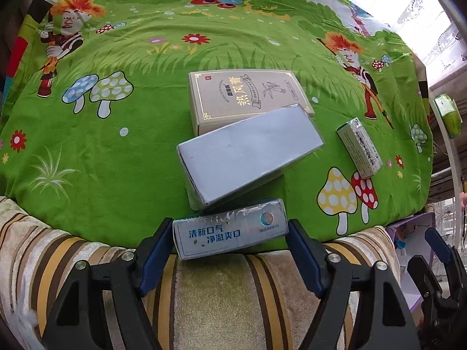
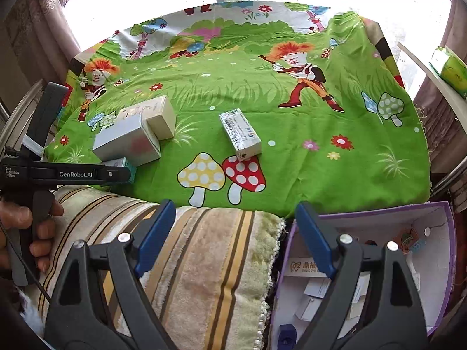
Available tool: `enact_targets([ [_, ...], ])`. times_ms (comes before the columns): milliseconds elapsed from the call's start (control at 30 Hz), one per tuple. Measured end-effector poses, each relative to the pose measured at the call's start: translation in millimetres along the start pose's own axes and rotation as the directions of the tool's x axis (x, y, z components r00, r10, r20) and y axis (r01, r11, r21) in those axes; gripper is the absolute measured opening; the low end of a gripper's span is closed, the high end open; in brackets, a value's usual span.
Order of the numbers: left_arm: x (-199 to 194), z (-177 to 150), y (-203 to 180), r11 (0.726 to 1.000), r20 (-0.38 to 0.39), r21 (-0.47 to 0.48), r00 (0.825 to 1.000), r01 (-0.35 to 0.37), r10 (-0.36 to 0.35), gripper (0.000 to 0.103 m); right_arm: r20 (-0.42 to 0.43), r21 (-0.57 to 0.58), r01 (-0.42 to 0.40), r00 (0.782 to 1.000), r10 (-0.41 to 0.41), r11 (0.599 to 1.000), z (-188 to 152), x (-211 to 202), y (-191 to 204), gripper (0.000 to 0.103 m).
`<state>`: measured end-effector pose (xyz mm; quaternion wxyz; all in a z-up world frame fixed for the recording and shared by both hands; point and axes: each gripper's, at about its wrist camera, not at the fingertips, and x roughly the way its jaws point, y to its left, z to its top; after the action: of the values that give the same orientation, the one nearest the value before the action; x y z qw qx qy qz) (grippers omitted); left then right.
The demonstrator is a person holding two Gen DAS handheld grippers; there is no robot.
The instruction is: Organize rigid objects
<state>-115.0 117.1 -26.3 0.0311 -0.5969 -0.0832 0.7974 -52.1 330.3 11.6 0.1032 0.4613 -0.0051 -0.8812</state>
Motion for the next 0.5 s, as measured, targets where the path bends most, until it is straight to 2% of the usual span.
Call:
enact_targets([
  [133, -17.0, -7.7, 13.9, 1.000, 0.046, -0.004, 0.999, 0.001, -0.001, 0.077, 0.003, -0.027, -0.013, 1.000, 0.013, 1.000, 8.5, 4.2, 19.4, 0.087],
  [233, -28.9, -9.2, 31.8, 1.000, 0.090, -0.030, 0.996, -0.004, 0.007, 0.077, 0.008, -0.056, -0.037, 0.999, 0.038, 0.998, 13.8, 9.3, 39.2, 0.091],
  [500, -52.0, -13.6, 67.4, 0.995, 0.202, -0.072, 0.975, -0.075, 0.088, 0.077, -0.021, -0.182, -0.094, 0.996, 0.092, 0.979, 30.3, 30.5, 94.3, 0.096],
])
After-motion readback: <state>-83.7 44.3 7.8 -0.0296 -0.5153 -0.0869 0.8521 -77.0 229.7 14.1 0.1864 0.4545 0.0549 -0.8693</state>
